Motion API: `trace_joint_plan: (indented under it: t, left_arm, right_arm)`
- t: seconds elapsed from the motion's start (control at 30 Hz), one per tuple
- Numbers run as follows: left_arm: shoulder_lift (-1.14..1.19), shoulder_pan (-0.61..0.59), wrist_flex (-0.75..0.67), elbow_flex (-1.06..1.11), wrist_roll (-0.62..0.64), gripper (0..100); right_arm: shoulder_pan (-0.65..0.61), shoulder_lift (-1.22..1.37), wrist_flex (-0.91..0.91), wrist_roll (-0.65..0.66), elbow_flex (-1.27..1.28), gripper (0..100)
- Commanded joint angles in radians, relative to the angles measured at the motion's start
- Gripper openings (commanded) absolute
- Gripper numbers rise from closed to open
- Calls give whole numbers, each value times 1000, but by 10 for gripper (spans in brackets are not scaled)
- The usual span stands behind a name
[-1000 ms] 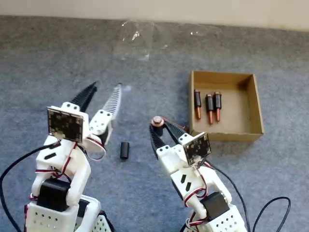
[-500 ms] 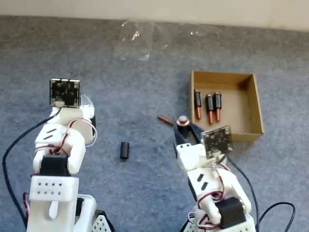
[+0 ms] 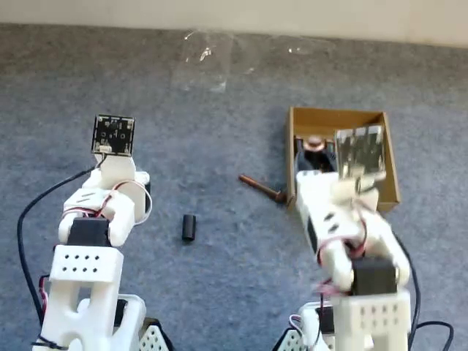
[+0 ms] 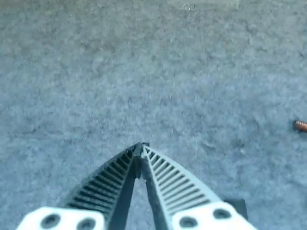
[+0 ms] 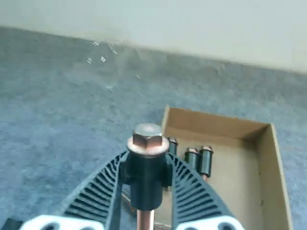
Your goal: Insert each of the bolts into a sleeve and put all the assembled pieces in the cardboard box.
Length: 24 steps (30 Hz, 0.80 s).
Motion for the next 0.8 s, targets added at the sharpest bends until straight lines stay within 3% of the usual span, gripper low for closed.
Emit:
trace_joint_plan:
  t: [0.0, 0.67, 0.77]
  left_arm:
    - [2, -16, 40, -47, -6, 7]
    - [1, -81, 72, 10, 51, 7]
    - [2, -81, 72, 10, 51, 7]
  right_arm:
    - [68, 180, 1, 21, -143, 5]
    - [239, 1202, 36, 26, -751, 6]
    - [245, 1348, 114, 109, -883, 6]
